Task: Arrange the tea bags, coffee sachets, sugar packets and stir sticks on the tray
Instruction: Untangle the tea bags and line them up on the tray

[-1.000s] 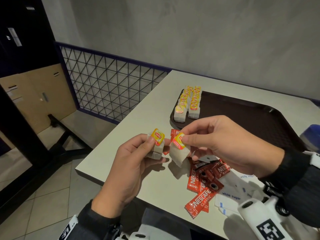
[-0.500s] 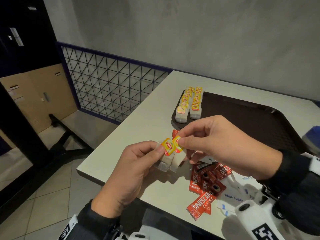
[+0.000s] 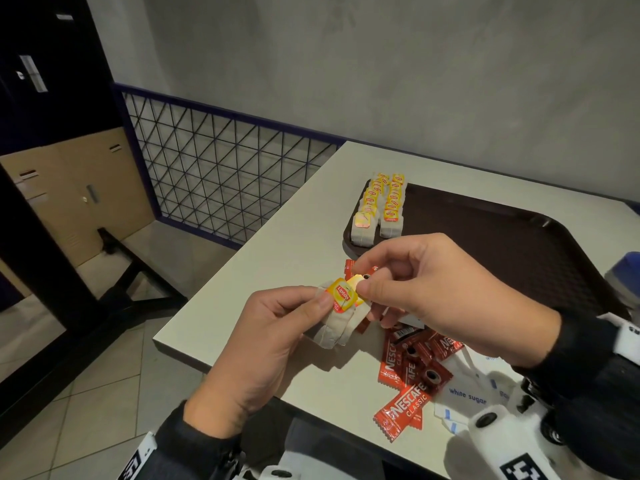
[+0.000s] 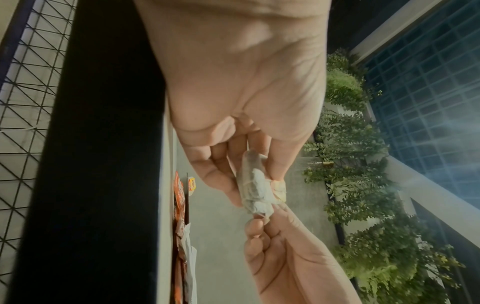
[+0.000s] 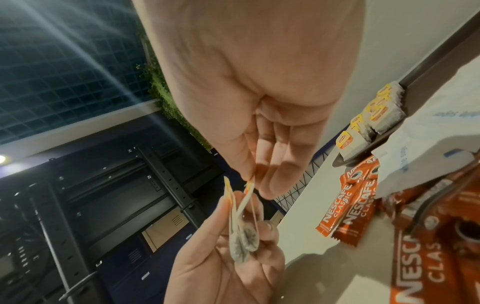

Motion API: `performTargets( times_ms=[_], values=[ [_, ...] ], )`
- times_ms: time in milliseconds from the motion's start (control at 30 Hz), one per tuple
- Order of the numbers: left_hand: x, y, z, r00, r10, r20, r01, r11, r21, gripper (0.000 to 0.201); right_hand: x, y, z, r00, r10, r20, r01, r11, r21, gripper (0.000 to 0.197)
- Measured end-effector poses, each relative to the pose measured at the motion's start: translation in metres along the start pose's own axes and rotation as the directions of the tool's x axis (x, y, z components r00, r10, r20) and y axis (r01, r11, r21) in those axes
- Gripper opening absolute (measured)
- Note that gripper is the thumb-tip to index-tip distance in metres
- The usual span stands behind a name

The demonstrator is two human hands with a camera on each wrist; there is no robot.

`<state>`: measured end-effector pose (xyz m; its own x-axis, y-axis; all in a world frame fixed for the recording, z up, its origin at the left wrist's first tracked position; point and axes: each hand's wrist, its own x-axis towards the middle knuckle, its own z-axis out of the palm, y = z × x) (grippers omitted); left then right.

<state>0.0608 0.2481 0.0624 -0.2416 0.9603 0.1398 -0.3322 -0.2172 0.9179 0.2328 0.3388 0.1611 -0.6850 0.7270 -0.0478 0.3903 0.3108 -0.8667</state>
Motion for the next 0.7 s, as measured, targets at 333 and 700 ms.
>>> performTargets(
  times_ms=[333, 700],
  values=[
    [0.0, 0.002, 0.002, 0.996, -0.092, -0.008, 0.092, 0.995, -0.045, 0.026, 0.002, 0.004, 0.0, 0.996, -0.083, 0.021, 0.083, 0.996, -0.04, 0.019],
    [-0.001, 0.007, 0.004, 0.994, -0.108, -0.025, 0.106, 0.992, -0.063, 0.027, 0.0, 0.012, 0.007, 0.992, -0.127, 0.009, 0.126, 0.977, -0.169, 0.027]
  ],
)
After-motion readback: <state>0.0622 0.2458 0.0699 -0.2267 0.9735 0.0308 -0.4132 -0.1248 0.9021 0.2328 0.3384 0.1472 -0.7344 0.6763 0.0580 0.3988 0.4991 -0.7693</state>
